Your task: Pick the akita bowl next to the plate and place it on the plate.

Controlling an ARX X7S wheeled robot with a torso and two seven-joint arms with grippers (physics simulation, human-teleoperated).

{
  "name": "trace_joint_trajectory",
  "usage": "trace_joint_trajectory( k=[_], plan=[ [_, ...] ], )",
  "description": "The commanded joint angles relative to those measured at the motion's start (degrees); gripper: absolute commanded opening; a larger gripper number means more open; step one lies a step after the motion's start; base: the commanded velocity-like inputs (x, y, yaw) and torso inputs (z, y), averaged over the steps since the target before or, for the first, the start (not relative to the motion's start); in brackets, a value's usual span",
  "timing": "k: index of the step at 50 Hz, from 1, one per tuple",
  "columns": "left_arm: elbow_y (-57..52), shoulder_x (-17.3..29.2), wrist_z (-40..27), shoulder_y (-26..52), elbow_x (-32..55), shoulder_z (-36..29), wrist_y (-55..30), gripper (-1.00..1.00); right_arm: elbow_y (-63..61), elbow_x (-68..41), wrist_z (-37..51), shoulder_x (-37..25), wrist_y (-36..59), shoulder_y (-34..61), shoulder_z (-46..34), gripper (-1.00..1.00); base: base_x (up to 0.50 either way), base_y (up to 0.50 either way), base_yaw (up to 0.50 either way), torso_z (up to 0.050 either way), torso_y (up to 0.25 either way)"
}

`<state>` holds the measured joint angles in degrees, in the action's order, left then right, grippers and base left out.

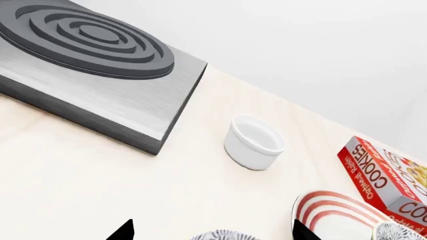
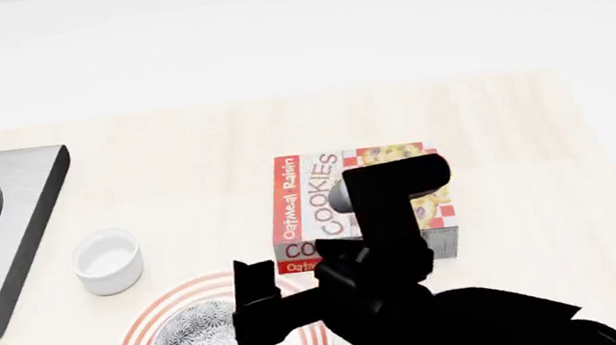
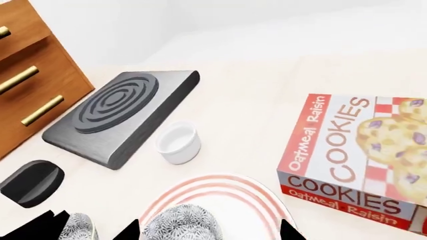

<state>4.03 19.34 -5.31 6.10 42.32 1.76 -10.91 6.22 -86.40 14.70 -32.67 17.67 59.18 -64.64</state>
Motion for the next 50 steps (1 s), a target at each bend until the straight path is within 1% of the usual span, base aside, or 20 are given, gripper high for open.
trace_joint_trajectory(
  k=[1, 5, 14, 24, 28, 34, 45, 50],
  plan=[
    [0.28, 0.05, 0.02, 0.12, 0.04, -0.16, 0.13, 1.00, -8.80, 5.04, 4.41, -5.54, -5.48, -4.62, 0.60, 1.00, 0.00, 0.00, 0.00, 0.000, 0.000],
    [0.54, 0.10, 0.16, 0.15, -0.01, -0.21, 0.30, 1.00, -11.17, 5.90, 5.41, -7.76, -8.06, -7.41, 1.17, 1.00, 0.00, 0.00, 0.00, 0.000, 0.000],
    [0.22, 0.22, -0.13, 0.07, 0.10, -0.24, 0.22, 1.00, -15.16, 10.04, 8.65, -10.40, -11.79, -10.91, 1.28, 1.00, 0.00, 0.00, 0.00, 0.000, 0.000],
    [0.24, 0.27, -0.28, 0.18, 0.08, -0.43, 0.24, 1.00, -16.54, 13.04, 10.85, -12.09, -14.66, -13.72, 1.46, 1.00, 0.00, 0.00, 0.00, 0.000, 0.000],
    [0.47, 0.24, -0.17, 0.16, -0.03, -0.51, 0.49, 1.00, -17.24, 16.02, 13.70, -12.87, -15.20, -14.48, 1.10, 1.00, 0.00, 0.00, 0.00, 0.000, 0.000],
    [0.42, 0.18, -0.33, 0.15, -0.09, -0.66, 0.53, 1.00, -16.61, 18.18, 14.65, -13.05, -16.85, -16.21, 0.93, 1.00, 0.00, 0.00, 0.00, 0.000, 0.000],
    [0.24, 0.35, -0.55, 0.07, -0.14, -0.82, 0.58, 1.00, -18.71, 23.89, 19.73, -15.19, -19.43, -18.60, 0.98, 1.00, 0.00, 0.00, 0.00, 0.000, 0.000],
    [0.49, 0.40, -0.42, 0.21, -0.13, -0.92, 0.63, 1.00, -19.78, 24.48, 20.63, -16.22, -21.35, -19.86, 1.66, 1.00, 0.00, 0.00, 0.00, 0.000, 0.000]
  ],
)
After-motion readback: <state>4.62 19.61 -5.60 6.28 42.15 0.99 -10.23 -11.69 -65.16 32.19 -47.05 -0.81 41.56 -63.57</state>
